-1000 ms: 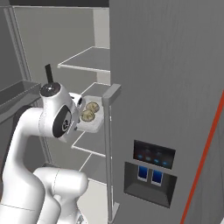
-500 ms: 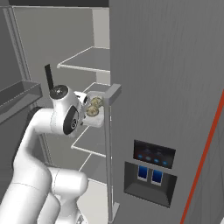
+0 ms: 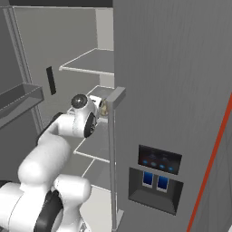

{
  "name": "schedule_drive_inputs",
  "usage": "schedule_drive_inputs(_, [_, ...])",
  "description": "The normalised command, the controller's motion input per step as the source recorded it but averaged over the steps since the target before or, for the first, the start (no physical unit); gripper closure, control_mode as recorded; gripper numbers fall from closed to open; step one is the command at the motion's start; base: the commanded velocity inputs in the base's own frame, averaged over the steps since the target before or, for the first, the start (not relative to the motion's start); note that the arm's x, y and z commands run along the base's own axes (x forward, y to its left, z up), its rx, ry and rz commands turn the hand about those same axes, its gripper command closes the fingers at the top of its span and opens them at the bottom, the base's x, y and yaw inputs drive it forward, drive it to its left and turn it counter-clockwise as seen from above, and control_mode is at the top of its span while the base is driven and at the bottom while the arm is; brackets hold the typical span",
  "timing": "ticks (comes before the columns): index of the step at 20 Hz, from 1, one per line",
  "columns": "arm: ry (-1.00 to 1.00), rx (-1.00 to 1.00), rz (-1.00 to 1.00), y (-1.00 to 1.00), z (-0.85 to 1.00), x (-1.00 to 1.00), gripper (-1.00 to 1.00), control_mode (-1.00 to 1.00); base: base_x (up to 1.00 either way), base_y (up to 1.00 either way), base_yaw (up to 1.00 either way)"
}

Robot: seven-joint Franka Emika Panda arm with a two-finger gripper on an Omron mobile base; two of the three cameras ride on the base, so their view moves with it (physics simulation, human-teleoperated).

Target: Place two dumplings into each of the tupperware containers and then place the containers in the fridge.

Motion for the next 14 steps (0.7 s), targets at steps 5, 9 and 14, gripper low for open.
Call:
schedule_drive_inputs(5, [0.0,0.04,0.0,-0.18,0.0,0.95,1.0,-1.0,0.0,0.0,0.0])
schedule_drive_inputs(9, [0.0,0.0,0.0,-0.05,-0.13,0.61,1.0,-1.0,0.0,0.0,0.0])
schedule_drive_inputs(14, [0.0,0.0,0.0,0.0,-0.2,0.37,1.0,-1.0,0.0,0.0,0.0])
